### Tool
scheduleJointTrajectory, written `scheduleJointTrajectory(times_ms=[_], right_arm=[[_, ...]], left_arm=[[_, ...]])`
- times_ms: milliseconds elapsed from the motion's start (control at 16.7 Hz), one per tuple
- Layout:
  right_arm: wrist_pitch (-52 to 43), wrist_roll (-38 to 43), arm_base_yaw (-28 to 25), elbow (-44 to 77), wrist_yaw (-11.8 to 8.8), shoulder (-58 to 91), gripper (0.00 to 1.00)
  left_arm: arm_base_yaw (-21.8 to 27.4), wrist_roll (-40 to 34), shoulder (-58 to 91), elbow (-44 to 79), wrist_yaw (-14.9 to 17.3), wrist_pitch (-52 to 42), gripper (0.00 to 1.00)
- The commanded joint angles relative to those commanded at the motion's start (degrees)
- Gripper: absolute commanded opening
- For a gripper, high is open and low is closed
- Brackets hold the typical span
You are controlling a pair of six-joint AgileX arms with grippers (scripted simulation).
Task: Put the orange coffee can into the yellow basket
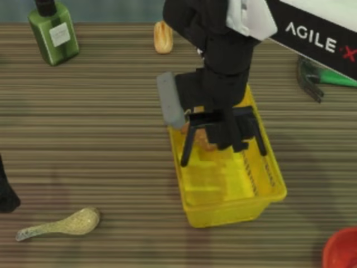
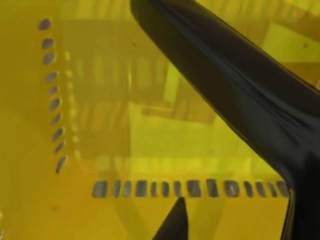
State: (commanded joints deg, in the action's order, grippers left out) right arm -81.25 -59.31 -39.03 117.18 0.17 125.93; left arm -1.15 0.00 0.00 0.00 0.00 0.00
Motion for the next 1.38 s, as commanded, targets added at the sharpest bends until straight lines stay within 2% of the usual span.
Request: scheduleJointTrajectory(times_ms=[300, 360, 1380], right_arm=[[0.00, 0.00, 0.00, 0.00, 0.00, 0.00, 0.02], [0.00, 0.00, 0.00, 0.00, 0.00, 0.00, 0.00], [0.00, 0.00, 0.00, 0.00, 0.00, 0.00, 0.00]], left_arm=[[0.00, 0.00, 0.00, 0.00, 0.00, 0.00, 1.00], [0.00, 0.00, 0.00, 0.00, 0.00, 0.00, 1.00], [0.00, 0.00, 0.00, 0.00, 0.00, 0.00, 1.00]])
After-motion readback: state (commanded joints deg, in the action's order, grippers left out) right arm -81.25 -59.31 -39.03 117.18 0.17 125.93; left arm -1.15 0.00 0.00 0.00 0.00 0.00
